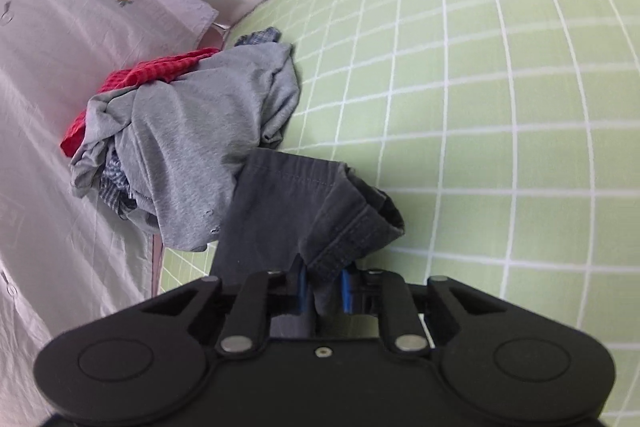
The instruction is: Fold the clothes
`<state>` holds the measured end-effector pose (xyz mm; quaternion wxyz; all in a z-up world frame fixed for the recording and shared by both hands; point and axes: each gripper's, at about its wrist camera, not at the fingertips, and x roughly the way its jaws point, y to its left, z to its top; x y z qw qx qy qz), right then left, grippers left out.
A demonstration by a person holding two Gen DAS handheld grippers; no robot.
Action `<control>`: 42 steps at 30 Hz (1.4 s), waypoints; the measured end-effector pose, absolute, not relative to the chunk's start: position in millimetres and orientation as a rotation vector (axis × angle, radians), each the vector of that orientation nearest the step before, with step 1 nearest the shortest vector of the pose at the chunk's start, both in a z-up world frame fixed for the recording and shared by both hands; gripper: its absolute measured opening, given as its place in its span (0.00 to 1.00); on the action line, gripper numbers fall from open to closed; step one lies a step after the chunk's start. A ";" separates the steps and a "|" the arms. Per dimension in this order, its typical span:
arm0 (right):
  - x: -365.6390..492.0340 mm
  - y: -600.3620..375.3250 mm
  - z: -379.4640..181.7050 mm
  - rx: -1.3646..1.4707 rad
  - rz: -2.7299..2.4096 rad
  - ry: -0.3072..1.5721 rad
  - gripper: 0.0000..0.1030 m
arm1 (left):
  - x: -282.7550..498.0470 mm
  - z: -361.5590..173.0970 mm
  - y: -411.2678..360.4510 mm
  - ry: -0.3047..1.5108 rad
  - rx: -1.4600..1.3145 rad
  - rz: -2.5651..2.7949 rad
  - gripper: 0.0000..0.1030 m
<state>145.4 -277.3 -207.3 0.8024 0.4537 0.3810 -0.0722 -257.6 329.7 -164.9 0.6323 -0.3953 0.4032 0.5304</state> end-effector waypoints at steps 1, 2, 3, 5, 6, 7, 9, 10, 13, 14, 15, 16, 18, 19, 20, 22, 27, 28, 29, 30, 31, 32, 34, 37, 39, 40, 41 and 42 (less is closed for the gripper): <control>141.5 -277.5 -197.0 0.924 -0.142 0.804 0.15 | -259.2 -162.0 328.8 0.916 -0.907 1.216 0.02; 137.5 -277.7 -186.3 0.877 -0.128 0.791 0.15 | -260.9 -158.6 327.8 0.910 -0.908 1.219 0.02; 131.7 -276.7 -174.2 0.824 -0.113 0.773 0.15 | -263.6 -153.5 326.7 0.898 -0.910 1.221 0.02; 117.3 -274.9 -148.7 0.716 -0.084 0.731 0.15 | -271.9 -139.7 324.9 0.862 -0.923 1.226 0.02; 108.6 -274.2 -135.4 0.662 -0.070 0.708 0.15 | -277.3 -131.4 323.2 0.840 -0.930 1.229 0.02; 99.8 -273.6 -122.1 0.607 -0.056 0.685 0.15 | -282.7 -123.7 321.0 0.822 -0.930 1.234 0.02; 84.8 -276.8 -108.5 0.513 -0.061 0.672 0.15 | -292.7 -110.6 316.1 0.798 -0.913 1.254 0.02; 77.4 -278.5 -101.9 0.466 -0.063 0.666 0.15 | -297.3 -105.8 313.4 0.794 -0.894 1.272 0.02; 78.8 -284.2 -120.1 0.333 -0.088 0.761 0.17 | -298.9 -112.4 310.4 0.884 -0.707 1.390 0.00; 82.8 -285.8 -131.8 0.287 -0.108 0.818 0.18 | -298.2 -118.3 311.4 0.941 -0.644 1.411 0.00; 87.4 -287.1 -144.8 0.255 -0.121 0.872 0.19 | -300.6 -122.0 312.6 0.969 -0.635 1.406 0.00; 90.1 -288.4 -155.0 0.241 -0.121 0.906 0.25 | -303.7 -122.3 312.3 0.957 -0.663 1.380 0.00; 87.0 -289.4 -161.4 0.194 -0.131 0.909 0.33 | -309.6 -121.0 310.5 0.914 -0.731 1.313 0.05; 85.4 -289.8 -164.3 0.170 -0.136 0.909 0.40 | -310.9 -117.0 306.3 0.889 -0.729 1.296 0.05; 83.0 -289.0 -162.2 0.160 -0.138 0.898 0.43 | -307.8 -113.8 304.0 0.878 -0.707 1.290 0.06; 80.2 -286.8 -157.7 0.154 -0.146 0.882 0.51 | -300.2 -108.4 302.3 0.865 -0.667 1.275 0.19; 74.9 -267.0 -141.2 0.069 -0.189 0.830 0.69 | -293.1 -83.1 309.1 0.752 -0.679 1.209 0.32; 72.1 -260.6 -135.9 0.037 -0.195 0.799 0.82 | -293.2 -77.4 312.4 0.724 -0.685 1.203 0.36; 69.2 -254.3 -130.6 0.006 -0.201 0.768 0.86 | -290.6 -74.7 317.0 0.712 -0.686 1.188 0.36; 67.0 -248.1 -126.4 -0.016 -0.198 0.741 0.90 | -287.1 -72.9 322.0 0.706 -0.686 1.171 0.38; 64.9 -242.0 -122.2 -0.037 -0.194 0.715 0.92 | -283.5 -71.1 326.9 0.701 -0.686 1.153 0.41; 65.3 -232.5 -118.8 -0.065 -0.177 0.699 0.94 | -280.0 -69.3 331.9 0.695 -0.686 1.136 0.44; 67.2 -214.3 -114.8 -0.106 -0.141 0.681 0.95 | -272.9 -65.7 341.9 0.684 -0.685 1.101 0.50; 73.7 -180.7 -113.9 -0.144 -0.076 0.669 0.97 | -258.7 -70.6 360.3 0.706 -0.694 1.048 0.55; 78.3 -158.1 -115.3 -0.140 -0.033 0.675 0.97 | -247.9 -75.6 374.6 0.732 -0.699 1.020 0.62; 80.2 -143.9 -116.7 -0.138 -0.005 0.677 0.97 | -241.9 -78.3 381.7 0.745 -0.699 1.003 0.63; 82.2 -129.5 -118.3 -0.136 0.024 0.680 0.97 | -235.8 -81.2 389.0 0.757 -0.694 0.986 0.63; 83.0 -116.4 -119.7 -0.140 0.047 0.679 0.98 | -229.7 -84.2 396.4 0.769 -0.686 0.968 0.63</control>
